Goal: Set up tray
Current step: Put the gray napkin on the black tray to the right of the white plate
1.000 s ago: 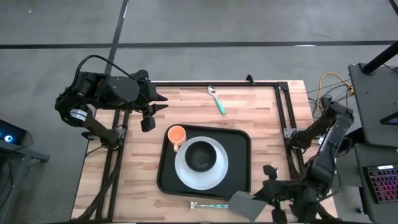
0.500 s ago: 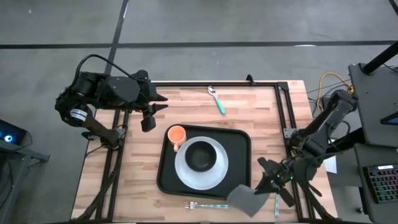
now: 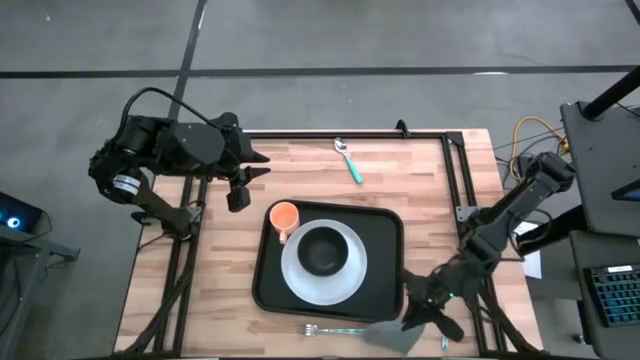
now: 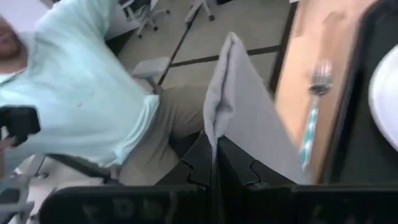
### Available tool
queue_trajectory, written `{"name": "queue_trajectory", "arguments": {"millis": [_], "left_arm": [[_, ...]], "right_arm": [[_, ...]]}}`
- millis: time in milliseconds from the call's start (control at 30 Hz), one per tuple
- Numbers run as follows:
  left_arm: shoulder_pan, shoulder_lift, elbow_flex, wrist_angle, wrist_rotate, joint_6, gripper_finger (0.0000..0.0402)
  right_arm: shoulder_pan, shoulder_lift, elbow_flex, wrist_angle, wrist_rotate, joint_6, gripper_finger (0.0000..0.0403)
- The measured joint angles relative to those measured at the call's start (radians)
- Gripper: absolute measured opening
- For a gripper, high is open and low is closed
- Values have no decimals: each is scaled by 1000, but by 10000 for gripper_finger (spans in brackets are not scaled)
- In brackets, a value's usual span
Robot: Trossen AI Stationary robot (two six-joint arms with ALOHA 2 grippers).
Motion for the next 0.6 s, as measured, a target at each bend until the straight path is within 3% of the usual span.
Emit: {"name": "queue_trajectory", "arguments": {"millis": [600], "left_arm": [[0,1,-4,0,4,-27,79]], "right_arm": [[-201,-36,-116,-22,-161,-92,8]]}}
